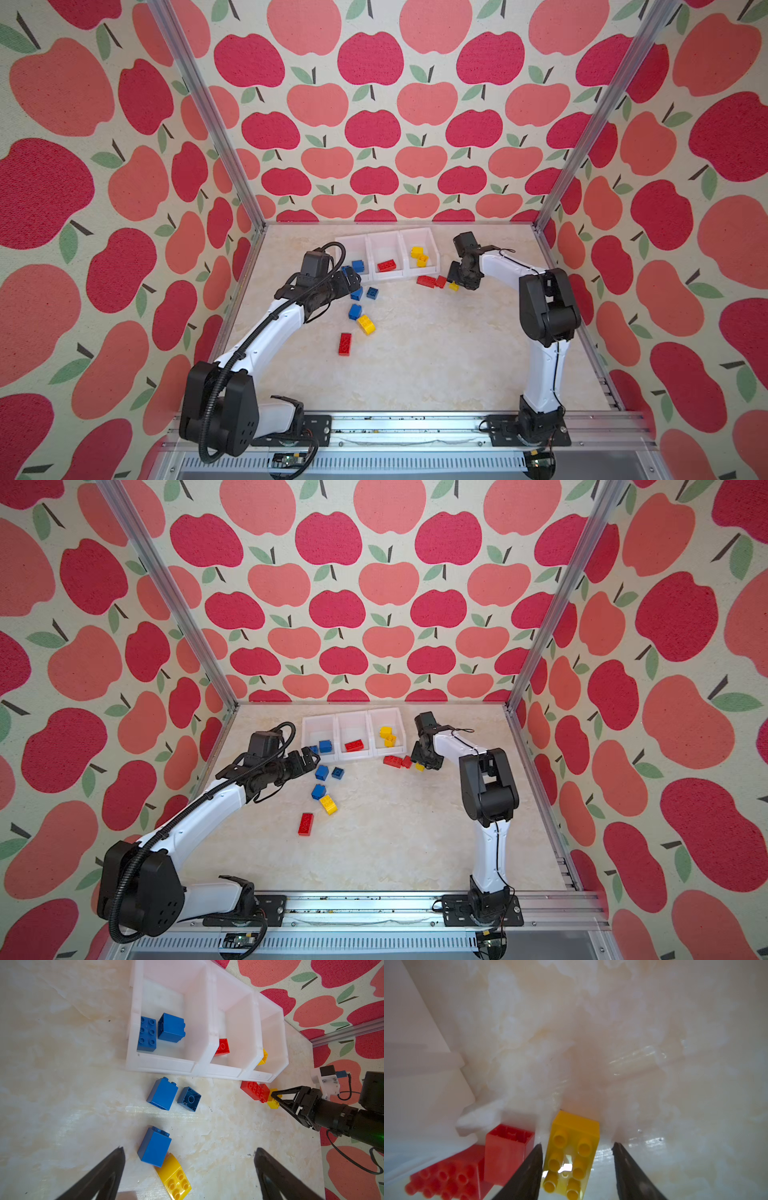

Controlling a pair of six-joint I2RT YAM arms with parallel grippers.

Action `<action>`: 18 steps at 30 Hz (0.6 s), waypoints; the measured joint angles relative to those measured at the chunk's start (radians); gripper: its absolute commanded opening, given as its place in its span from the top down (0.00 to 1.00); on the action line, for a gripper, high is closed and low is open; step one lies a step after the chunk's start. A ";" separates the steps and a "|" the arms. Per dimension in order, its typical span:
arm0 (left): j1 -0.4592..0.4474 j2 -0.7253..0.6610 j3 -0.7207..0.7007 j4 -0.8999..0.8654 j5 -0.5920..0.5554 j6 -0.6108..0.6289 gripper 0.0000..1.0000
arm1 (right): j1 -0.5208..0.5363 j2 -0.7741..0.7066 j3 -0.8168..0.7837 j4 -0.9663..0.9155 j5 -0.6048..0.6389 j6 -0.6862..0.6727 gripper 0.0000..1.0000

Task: Sort the legos into containers by color
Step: Pick up the lego from the middle-right of the table.

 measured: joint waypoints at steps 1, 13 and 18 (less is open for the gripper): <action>0.000 0.000 0.000 0.000 0.000 0.000 0.01 | 0.000 0.004 0.004 -0.002 0.000 0.003 0.50; 0.000 0.000 0.000 0.000 0.000 -0.003 0.01 | 0.002 0.012 0.009 -0.006 0.002 0.013 0.72; 0.000 -0.002 0.000 0.000 0.000 -0.003 0.01 | 0.019 -0.003 0.009 -0.006 0.012 -0.003 0.73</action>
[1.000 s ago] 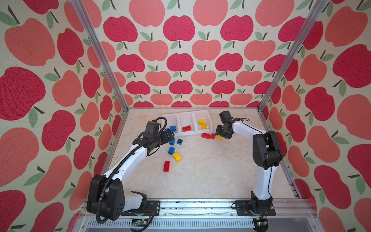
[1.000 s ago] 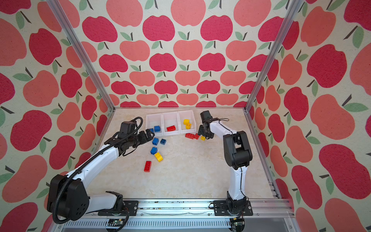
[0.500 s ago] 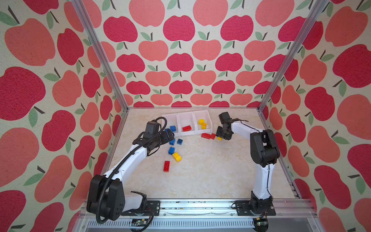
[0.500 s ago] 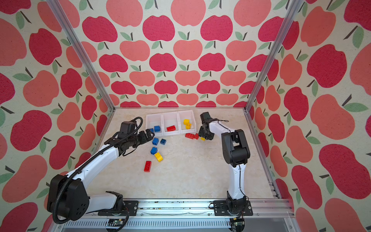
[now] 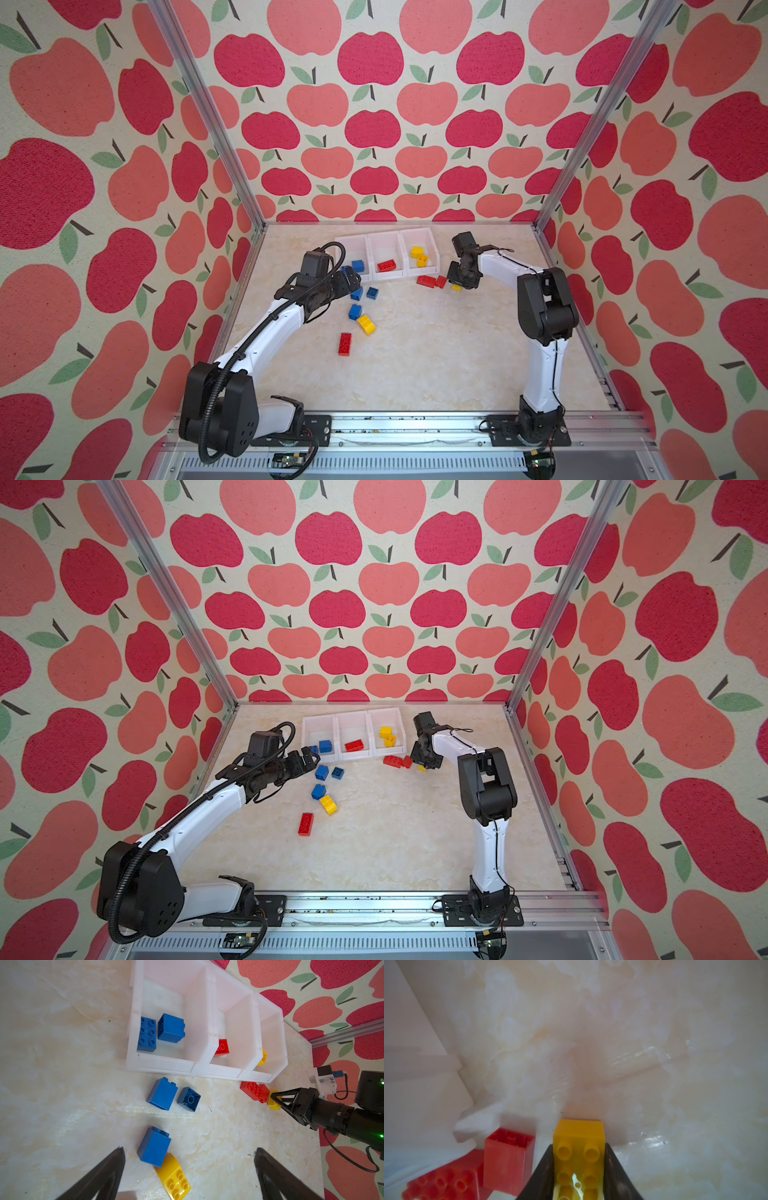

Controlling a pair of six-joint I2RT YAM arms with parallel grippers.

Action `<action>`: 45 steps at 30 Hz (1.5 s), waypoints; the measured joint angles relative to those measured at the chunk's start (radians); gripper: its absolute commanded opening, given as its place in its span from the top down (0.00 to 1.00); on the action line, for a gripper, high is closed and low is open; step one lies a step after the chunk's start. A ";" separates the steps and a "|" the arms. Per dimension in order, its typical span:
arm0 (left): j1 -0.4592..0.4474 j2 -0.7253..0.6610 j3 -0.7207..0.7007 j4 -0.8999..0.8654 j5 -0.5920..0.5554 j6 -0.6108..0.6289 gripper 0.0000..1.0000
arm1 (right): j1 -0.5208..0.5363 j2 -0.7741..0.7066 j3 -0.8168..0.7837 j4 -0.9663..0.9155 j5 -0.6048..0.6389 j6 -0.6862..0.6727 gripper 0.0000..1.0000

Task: Sort the legos into containers by color
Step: Pick up the lego from the middle-right of the table, then place the lego in the container.

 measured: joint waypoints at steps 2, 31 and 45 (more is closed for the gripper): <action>0.000 0.000 0.000 0.000 0.000 0.000 0.01 | 0.016 -0.018 0.000 0.000 0.007 -0.014 0.73; 0.003 0.000 -0.011 0.004 0.000 0.000 0.01 | 0.109 0.059 0.328 0.127 0.013 -0.361 0.73; 0.018 -0.002 -0.011 0.003 0.000 0.000 0.01 | 0.115 0.255 0.555 0.105 0.007 -0.418 0.71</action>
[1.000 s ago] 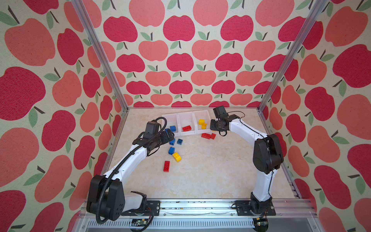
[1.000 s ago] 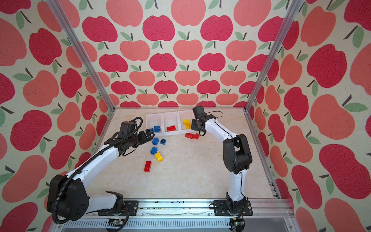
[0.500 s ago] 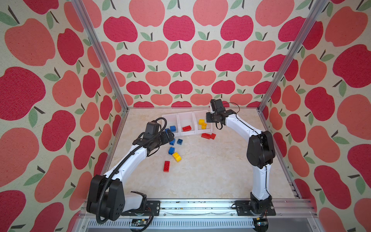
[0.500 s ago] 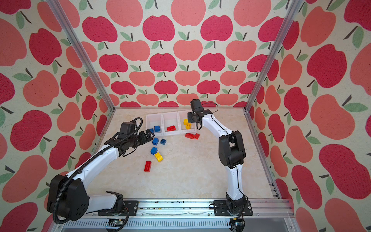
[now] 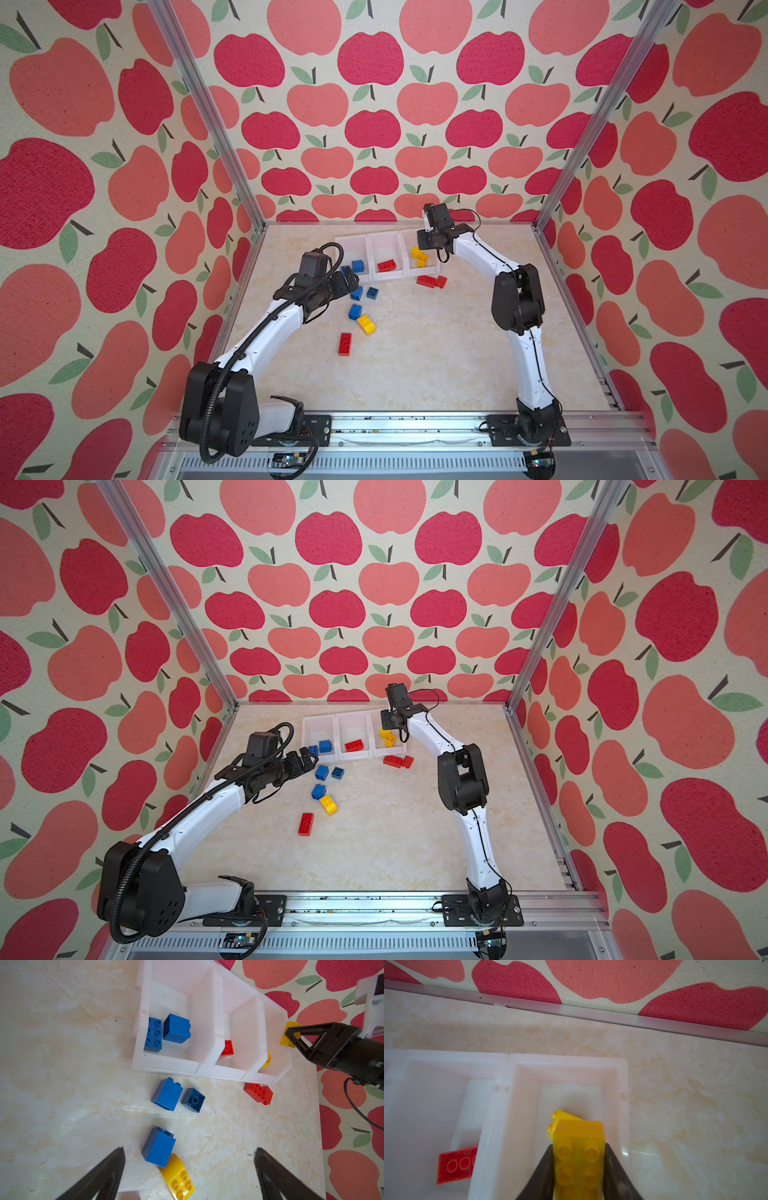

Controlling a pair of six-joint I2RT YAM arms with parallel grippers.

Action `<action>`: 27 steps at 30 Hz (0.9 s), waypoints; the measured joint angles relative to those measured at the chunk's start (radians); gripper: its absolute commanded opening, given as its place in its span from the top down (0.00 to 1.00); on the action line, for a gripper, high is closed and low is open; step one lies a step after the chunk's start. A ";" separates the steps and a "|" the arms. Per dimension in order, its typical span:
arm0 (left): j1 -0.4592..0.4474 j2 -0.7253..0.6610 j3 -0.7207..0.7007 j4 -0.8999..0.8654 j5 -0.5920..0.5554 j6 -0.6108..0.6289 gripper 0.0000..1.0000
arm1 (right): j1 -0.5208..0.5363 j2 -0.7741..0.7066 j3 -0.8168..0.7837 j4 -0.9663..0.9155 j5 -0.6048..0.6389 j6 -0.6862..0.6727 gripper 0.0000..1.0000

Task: Sort the legos into containers by color
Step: Place the lego in the container.

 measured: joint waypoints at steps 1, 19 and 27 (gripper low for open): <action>0.000 -0.003 0.000 0.000 0.000 0.000 0.01 | 0.000 0.009 0.014 -0.005 0.001 -0.002 0.71; 0.002 -0.024 -0.003 -0.004 0.000 0.000 0.01 | 0.000 0.060 0.072 -0.056 0.042 -0.020 0.49; 0.002 -0.026 -0.005 -0.004 0.000 0.000 0.01 | 0.010 0.046 0.047 -0.052 0.045 -0.020 0.43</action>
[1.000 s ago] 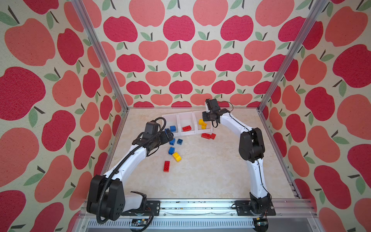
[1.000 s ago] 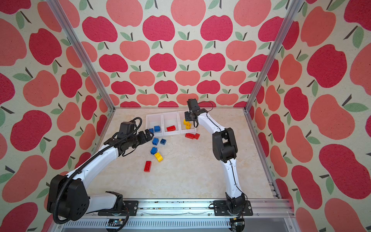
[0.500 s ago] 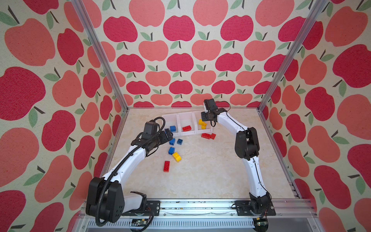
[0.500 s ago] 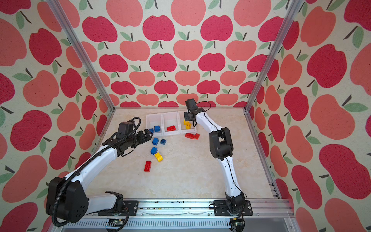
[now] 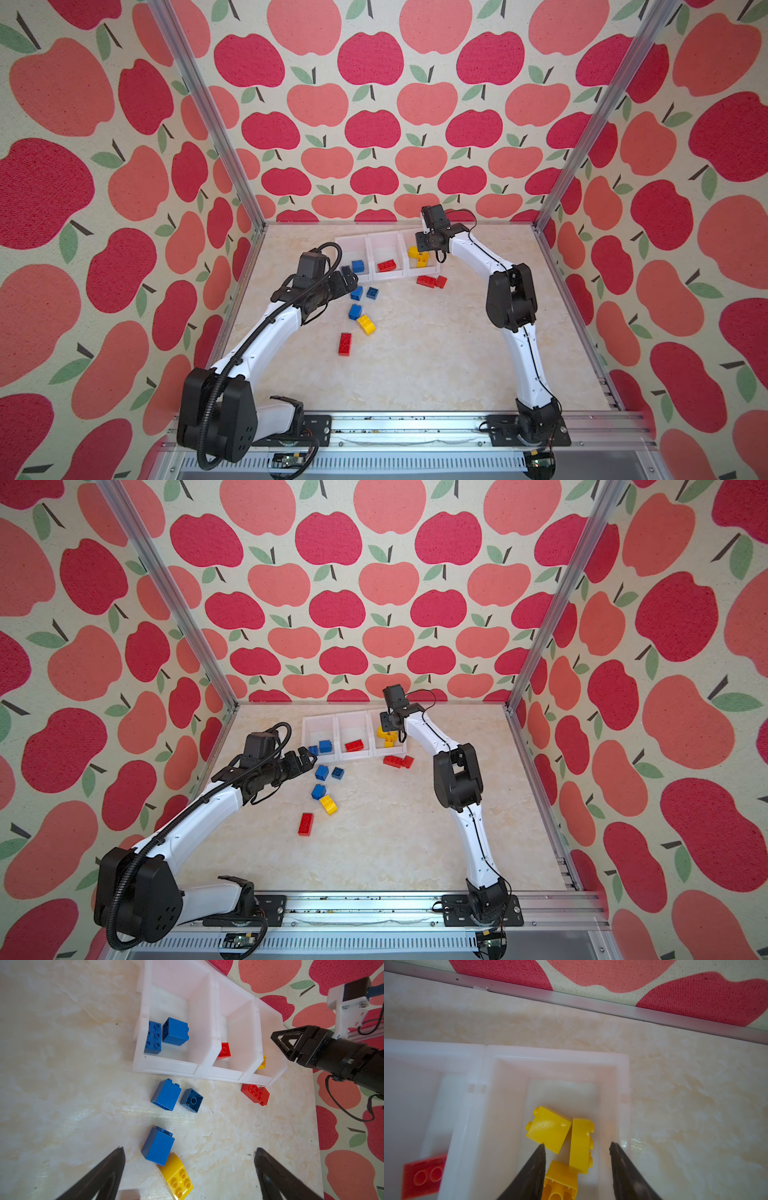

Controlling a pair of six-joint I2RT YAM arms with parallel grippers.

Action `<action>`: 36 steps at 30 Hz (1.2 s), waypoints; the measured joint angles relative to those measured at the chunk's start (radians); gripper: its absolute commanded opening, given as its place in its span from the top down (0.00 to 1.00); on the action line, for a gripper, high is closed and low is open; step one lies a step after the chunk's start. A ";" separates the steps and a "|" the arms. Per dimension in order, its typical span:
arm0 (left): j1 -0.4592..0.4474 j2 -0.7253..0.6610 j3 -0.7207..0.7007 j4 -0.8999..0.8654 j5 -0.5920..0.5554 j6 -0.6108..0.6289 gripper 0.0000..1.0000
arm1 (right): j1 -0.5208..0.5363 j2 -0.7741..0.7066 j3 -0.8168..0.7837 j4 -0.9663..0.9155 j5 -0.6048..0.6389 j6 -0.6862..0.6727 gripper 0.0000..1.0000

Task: Sort the legos into containers by color
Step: Place the lego in the container, then pick up the lego from the center of the table.

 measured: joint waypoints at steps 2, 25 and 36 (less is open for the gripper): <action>0.000 0.000 0.000 -0.002 0.000 0.000 0.01 | 0.003 -0.016 -0.019 0.001 0.000 0.000 0.40; -0.003 -0.079 -0.061 -0.082 0.000 -0.003 0.01 | 0.135 -0.490 -0.552 0.061 -0.058 0.036 0.17; 0.046 -0.145 -0.125 -0.089 0.005 -0.026 0.01 | 0.384 -0.506 -0.660 0.108 -0.129 0.089 0.17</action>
